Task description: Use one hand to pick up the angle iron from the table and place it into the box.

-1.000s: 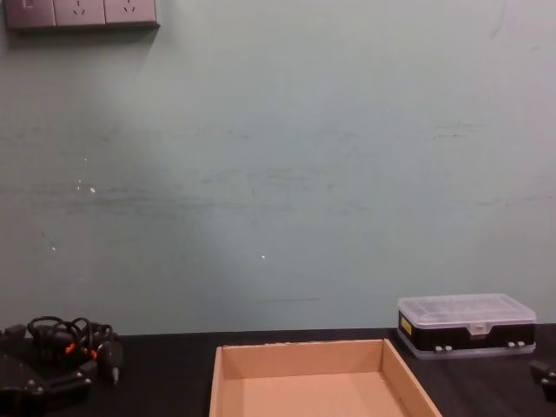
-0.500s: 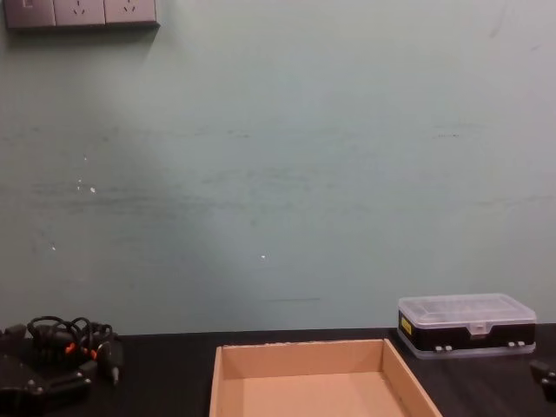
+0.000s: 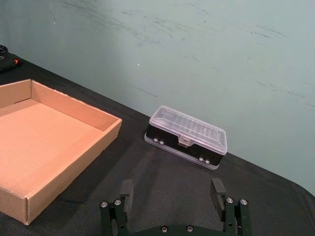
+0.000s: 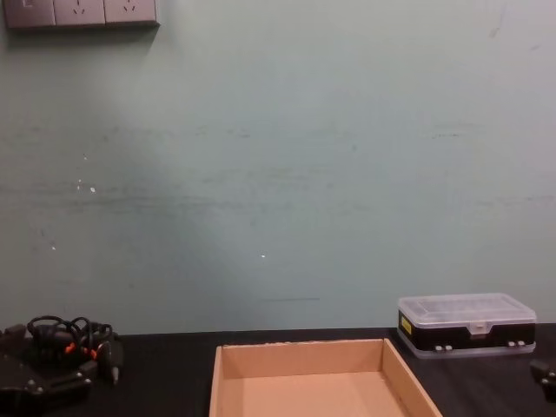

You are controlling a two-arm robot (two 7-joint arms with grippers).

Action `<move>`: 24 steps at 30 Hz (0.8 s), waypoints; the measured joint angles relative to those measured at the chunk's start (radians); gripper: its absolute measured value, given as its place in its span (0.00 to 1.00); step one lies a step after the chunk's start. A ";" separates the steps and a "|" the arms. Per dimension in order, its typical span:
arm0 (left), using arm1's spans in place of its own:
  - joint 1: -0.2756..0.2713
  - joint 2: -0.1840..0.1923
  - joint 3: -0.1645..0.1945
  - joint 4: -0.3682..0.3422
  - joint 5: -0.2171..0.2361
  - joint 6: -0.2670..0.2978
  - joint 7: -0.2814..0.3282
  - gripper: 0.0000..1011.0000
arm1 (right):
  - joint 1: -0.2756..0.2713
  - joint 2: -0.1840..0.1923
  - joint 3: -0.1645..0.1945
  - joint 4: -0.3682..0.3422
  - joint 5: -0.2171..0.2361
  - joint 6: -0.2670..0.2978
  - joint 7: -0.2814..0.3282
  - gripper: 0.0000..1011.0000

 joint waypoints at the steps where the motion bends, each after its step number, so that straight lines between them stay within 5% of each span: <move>1: 0.000 0.000 0.000 0.000 0.000 0.000 0.000 1.00 | 0.000 0.000 0.000 0.000 0.000 0.000 0.000 0.99; 14: 0.000 0.000 0.000 0.000 0.000 0.000 0.000 1.00 | -0.012 0.003 0.006 -0.025 -0.001 0.004 0.007 0.99; 24: 0.000 0.000 0.000 0.000 0.000 0.000 0.000 1.00 | -0.128 0.057 0.048 -0.271 0.036 0.139 0.044 0.99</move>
